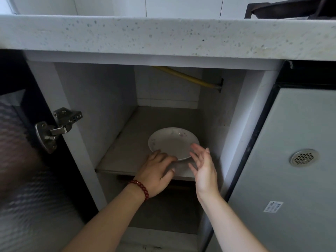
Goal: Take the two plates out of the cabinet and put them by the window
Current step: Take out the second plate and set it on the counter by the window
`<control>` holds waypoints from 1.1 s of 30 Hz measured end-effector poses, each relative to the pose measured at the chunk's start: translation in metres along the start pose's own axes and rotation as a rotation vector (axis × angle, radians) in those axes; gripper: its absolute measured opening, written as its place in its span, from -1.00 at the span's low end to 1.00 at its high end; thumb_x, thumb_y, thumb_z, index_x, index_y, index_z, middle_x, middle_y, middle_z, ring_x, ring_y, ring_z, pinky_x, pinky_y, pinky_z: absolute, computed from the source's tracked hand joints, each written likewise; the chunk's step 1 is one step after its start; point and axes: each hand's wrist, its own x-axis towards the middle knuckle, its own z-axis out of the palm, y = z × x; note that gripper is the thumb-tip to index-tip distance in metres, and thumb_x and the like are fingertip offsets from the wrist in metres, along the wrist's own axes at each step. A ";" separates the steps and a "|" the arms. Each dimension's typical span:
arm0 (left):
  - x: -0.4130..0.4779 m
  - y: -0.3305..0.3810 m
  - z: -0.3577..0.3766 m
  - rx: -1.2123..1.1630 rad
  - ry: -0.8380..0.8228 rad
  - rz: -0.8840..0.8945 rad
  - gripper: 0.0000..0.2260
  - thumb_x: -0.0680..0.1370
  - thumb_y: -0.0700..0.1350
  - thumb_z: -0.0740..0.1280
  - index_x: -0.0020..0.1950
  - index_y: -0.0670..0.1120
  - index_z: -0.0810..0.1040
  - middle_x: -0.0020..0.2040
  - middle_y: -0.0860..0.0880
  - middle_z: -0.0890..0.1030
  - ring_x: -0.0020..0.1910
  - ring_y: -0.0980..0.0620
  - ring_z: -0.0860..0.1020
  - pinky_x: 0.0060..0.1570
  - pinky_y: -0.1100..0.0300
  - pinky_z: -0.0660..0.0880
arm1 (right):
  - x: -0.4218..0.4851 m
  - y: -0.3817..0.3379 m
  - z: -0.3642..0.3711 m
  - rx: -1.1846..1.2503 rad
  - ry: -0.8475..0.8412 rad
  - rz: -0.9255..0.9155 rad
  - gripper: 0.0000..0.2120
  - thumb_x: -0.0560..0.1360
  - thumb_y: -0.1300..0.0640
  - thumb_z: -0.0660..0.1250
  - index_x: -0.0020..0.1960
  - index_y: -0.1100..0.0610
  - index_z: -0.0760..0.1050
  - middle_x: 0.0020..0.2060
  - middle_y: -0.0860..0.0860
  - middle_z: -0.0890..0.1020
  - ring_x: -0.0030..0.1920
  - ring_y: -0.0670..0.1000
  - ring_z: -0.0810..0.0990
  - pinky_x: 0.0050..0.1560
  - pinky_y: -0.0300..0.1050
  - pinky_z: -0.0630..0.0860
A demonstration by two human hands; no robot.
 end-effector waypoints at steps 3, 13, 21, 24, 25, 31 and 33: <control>-0.012 0.004 -0.002 0.012 0.009 0.013 -0.61 0.51 0.15 0.02 0.34 0.17 0.28 0.36 0.06 0.38 0.45 -0.01 0.11 0.40 0.00 0.11 | 0.001 0.000 -0.001 0.002 0.001 0.004 -0.62 0.64 -0.05 -0.11 0.21 -0.06 0.44 0.27 -0.04 0.51 0.29 -0.10 0.44 0.40 0.02 0.27; -0.017 0.004 -0.004 -0.130 0.051 -0.047 -0.57 0.53 0.20 0.00 0.40 0.22 0.18 0.42 0.08 0.30 0.45 0.07 0.12 0.39 0.10 0.13 | 0.005 0.007 0.001 -0.012 0.002 0.017 -0.59 0.64 -0.02 -0.10 0.32 0.04 0.42 0.31 -0.01 0.48 0.34 -0.08 0.39 0.38 -0.06 0.26; 0.004 -0.001 -0.012 -0.903 0.286 -0.342 -0.59 0.59 0.14 0.00 0.43 0.13 0.23 0.45 0.12 0.27 0.40 0.18 0.22 0.34 0.24 0.12 | 0.017 0.016 0.003 -0.101 0.075 0.058 -0.61 0.63 -0.04 -0.04 0.40 -0.03 0.31 0.38 -0.06 0.39 0.40 -0.05 0.30 0.44 0.02 0.21; 0.013 -0.001 -0.021 -1.217 0.336 -0.471 -0.62 0.56 0.22 -0.08 0.30 0.19 0.33 0.37 0.11 0.35 0.25 0.20 0.35 0.27 0.23 0.17 | 0.023 0.019 0.004 -0.130 0.089 0.077 -0.61 0.63 -0.06 -0.05 0.42 -0.08 0.28 0.40 -0.07 0.35 0.40 -0.05 0.28 0.39 -0.08 0.21; 0.016 -0.004 -0.024 -1.266 0.334 -0.514 -0.58 0.55 0.25 -0.10 0.31 0.19 0.33 0.37 0.09 0.35 0.23 0.18 0.35 0.29 0.19 0.17 | 0.025 0.019 0.004 -0.139 0.099 0.080 -0.61 0.63 -0.06 -0.05 0.42 -0.09 0.27 0.41 -0.07 0.35 0.39 -0.05 0.28 0.34 -0.13 0.21; 0.030 -0.016 -0.036 -1.524 0.306 -0.680 -0.36 0.48 0.37 -0.07 0.45 0.05 0.22 0.45 -0.07 0.31 0.40 -0.08 0.29 0.15 0.05 0.27 | 0.035 0.019 0.007 -0.132 0.154 0.145 -0.59 0.62 -0.09 -0.01 0.43 -0.07 0.27 0.41 -0.03 0.36 0.38 0.00 0.31 0.22 -0.17 0.20; 0.030 -0.016 -0.039 -1.561 0.314 -0.704 -0.34 0.46 0.39 -0.04 0.44 0.05 0.25 0.43 -0.11 0.33 0.38 -0.11 0.33 0.12 0.03 0.33 | 0.037 0.019 0.008 -0.117 0.163 0.155 -0.59 0.61 -0.09 -0.01 0.43 -0.07 0.27 0.40 -0.01 0.38 0.36 0.00 0.33 0.20 -0.16 0.22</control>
